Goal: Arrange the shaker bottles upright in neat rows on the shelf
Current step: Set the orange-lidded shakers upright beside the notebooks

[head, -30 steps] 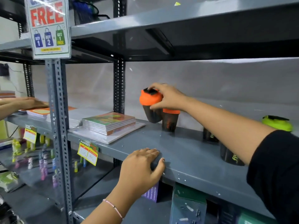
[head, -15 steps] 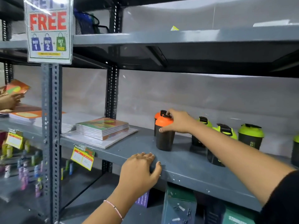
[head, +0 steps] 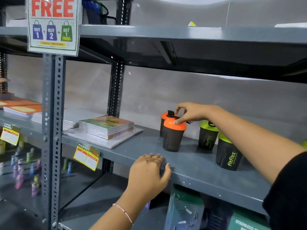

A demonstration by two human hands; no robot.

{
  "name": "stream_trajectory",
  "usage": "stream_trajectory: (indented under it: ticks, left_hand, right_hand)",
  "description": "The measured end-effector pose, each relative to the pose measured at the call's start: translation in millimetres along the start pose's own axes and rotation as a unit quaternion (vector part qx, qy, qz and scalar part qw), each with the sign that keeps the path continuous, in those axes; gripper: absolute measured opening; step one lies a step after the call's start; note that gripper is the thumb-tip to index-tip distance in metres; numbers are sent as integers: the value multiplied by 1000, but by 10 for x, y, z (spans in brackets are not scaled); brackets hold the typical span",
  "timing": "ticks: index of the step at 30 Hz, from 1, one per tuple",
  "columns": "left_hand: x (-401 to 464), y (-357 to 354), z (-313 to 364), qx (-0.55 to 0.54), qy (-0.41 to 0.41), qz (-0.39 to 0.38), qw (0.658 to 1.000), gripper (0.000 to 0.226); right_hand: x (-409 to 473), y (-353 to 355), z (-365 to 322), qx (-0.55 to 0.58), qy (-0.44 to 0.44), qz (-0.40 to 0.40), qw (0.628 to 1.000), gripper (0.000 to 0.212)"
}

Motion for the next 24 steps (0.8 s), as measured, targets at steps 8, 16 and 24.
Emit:
stream_trajectory:
  ticks: [8, 16, 24]
  left_hand:
    - [-3, -46, -14, -14, 1, 15, 1000, 39]
    - [3, -35, -31, -10, -1, 9, 1000, 43]
    - [-3, -18, -26, -8, -6, 7, 1000, 40]
  right_hand:
    - [125, -314, -273, -165, -140, 119, 969, 57]
    - [179, -382, -541, -212, -258, 110, 936, 46]
    - [-156, -112, -616, -35, -281, 88, 955, 115]
Point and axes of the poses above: each hand's wrist, its own x-axis towards the middle knuckle, its own y-axis out of the back of the hand, z = x × y, the point moved 1 cm from there along x, towards the middle knuckle, and after that the axes turned 10 degrees about x, right-handed, at the moved point
